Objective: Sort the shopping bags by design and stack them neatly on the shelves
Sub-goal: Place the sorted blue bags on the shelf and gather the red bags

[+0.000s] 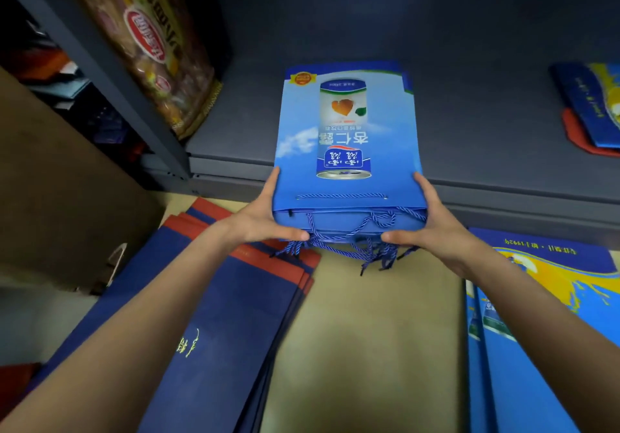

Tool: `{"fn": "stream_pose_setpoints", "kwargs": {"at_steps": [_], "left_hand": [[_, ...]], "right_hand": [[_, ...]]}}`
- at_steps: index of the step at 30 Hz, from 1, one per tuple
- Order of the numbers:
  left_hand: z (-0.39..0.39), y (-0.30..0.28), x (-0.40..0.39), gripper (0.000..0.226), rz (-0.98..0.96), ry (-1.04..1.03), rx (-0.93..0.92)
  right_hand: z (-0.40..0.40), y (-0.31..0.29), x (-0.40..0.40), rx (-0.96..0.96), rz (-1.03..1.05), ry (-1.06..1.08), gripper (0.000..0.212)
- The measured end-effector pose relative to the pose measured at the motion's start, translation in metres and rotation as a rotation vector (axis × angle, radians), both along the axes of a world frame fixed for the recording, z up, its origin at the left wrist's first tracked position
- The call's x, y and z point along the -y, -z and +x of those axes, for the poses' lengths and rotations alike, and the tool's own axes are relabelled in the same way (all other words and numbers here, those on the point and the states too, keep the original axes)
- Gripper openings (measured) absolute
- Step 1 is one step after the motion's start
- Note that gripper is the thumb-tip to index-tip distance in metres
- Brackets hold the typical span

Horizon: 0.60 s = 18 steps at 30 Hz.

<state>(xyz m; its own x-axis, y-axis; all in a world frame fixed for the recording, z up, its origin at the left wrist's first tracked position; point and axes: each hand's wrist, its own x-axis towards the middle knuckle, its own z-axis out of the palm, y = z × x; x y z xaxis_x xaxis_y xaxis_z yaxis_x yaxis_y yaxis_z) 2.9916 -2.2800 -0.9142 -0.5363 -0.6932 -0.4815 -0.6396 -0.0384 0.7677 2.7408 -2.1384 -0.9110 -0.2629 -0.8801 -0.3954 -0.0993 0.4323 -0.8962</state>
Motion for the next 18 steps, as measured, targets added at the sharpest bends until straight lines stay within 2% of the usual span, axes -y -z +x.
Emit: {"fn": "stream_pose_setpoints", "kwargs": {"at_steps": [5, 7, 8, 9, 10, 11, 13, 15, 18], "left_hand": [[0.021, -0.017, 0.028, 0.120, -0.052, -0.044, -0.043], [0.038, -0.025, 0.045, 0.126, -0.048, -0.153, -0.107], [0.045, -0.025, 0.053, 0.123, -0.053, -0.242, -0.165], [0.050, -0.026, 0.059, 0.110, -0.090, -0.336, -0.217], [0.055, -0.024, 0.066, 0.094, -0.162, -0.427, -0.235], [0.060, -0.021, 0.072, 0.087, -0.257, -0.501, -0.193], [0.066, -0.012, 0.079, 0.102, -0.395, -0.578, -0.065], [0.067, 0.002, 0.076, 0.117, -0.372, -0.625, -0.089], [0.063, 0.020, 0.069, 0.114, -0.242, -0.663, -0.249]], "right_hand": [[0.015, -0.022, 0.033, 0.071, -0.005, 0.001, 0.113], [0.032, -0.029, 0.063, 0.065, -0.014, 0.003, 0.109], [0.041, -0.033, 0.080, 0.055, -0.024, 0.000, 0.107], [0.051, -0.037, 0.096, 0.039, -0.040, -0.008, 0.105], [0.060, -0.037, 0.110, 0.000, -0.051, -0.022, 0.103], [0.069, -0.037, 0.122, -0.069, -0.041, -0.050, 0.103], [0.084, -0.035, 0.135, -0.260, 0.022, -0.133, 0.106], [0.090, -0.031, 0.137, -0.406, 0.083, -0.186, 0.107], [0.088, -0.027, 0.134, -0.520, 0.083, -0.227, 0.108]]}}
